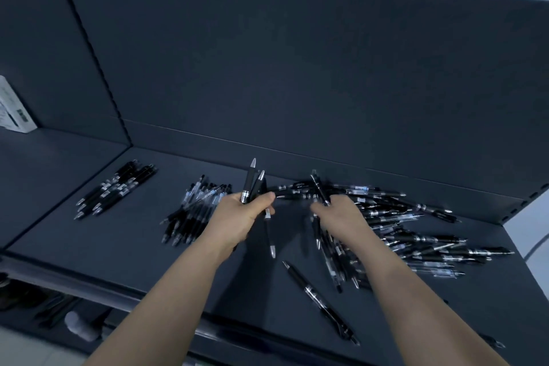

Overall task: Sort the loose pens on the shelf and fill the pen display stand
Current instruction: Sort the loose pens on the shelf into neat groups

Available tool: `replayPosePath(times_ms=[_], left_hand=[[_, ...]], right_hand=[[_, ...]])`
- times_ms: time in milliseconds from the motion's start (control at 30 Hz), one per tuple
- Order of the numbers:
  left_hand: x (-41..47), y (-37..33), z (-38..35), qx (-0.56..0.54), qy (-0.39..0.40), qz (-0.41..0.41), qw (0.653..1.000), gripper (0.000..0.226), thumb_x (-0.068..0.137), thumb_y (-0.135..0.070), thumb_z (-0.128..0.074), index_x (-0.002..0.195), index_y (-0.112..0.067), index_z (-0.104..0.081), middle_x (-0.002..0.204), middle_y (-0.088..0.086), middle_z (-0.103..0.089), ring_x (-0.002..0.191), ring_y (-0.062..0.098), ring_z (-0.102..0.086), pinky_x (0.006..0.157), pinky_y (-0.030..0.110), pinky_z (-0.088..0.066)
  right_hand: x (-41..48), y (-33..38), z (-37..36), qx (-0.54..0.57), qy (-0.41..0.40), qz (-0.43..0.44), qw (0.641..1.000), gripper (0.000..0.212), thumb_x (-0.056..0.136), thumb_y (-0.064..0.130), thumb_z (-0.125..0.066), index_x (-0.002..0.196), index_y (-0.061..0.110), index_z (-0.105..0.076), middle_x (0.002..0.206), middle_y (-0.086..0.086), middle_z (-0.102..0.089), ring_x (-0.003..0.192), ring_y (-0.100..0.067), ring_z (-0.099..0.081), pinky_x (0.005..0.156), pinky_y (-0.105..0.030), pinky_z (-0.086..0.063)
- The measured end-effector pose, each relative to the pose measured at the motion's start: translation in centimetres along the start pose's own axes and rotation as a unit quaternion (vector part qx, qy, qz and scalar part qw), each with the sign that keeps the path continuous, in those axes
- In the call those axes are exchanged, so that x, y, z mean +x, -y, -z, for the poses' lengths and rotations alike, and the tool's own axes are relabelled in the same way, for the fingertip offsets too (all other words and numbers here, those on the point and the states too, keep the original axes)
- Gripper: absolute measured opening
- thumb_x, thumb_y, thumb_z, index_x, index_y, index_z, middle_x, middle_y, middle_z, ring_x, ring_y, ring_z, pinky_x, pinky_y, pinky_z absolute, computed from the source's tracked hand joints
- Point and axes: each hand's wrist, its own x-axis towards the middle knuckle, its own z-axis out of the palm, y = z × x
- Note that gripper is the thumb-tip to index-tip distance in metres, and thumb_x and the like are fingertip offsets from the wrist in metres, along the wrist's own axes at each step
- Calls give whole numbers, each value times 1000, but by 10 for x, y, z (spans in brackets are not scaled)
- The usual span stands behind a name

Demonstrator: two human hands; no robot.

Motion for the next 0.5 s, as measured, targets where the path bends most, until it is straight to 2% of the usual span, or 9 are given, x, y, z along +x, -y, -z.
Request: replayPosePath(times_ms=[100, 200, 300, 367, 500], left_hand=[[-3, 1, 11, 11, -13, 16, 1000, 29, 90, -32, -55, 71, -12, -65, 59, 0, -54, 47, 12, -46, 53, 26, -38], [-4, 4, 32, 20, -37, 18, 999, 24, 93, -24, -49, 88, -8, -66, 65, -1, -68, 58, 11, -59, 64, 30, -46], [0, 8, 63, 41, -49, -9, 998, 17, 96, -20, -44, 95, -15, -60, 71, -1, -72, 58, 13, -57, 65, 35, -47], [4, 12, 88, 60, -68, -19, 996, 14, 96, -20, -45, 93, -17, -58, 70, -2, -70, 55, 11, -55, 58, 28, -43], [16, 18, 149, 75, -120, -23, 990, 24, 96, -27, -51, 80, -9, -51, 68, 5, -56, 53, 14, -50, 53, 25, -41]], right_hand=[[-4, 16, -5, 41, 41, 21, 998, 33, 94, 25, -48, 63, 17, -38, 52, 2, -38, 45, -15, -34, 47, -28, -25], [-9, 36, -24, 94, 95, 26, 991, 33, 97, 24, -46, 66, 19, -32, 48, 4, -28, 41, -13, -25, 45, -27, -21], [-12, 60, -52, 144, 107, 37, 983, 32, 97, 22, -47, 68, 20, -33, 50, 4, -28, 39, -10, -24, 44, -26, -18], [-12, 78, -72, 157, 104, 45, 981, 31, 96, 22, -48, 68, 21, -34, 51, 4, -29, 41, -11, -25, 45, -27, -19], [-11, 123, -119, 171, 129, 47, 976, 25, 92, 22, -55, 71, 19, -42, 52, 5, -33, 43, -12, -29, 46, -28, -25]])
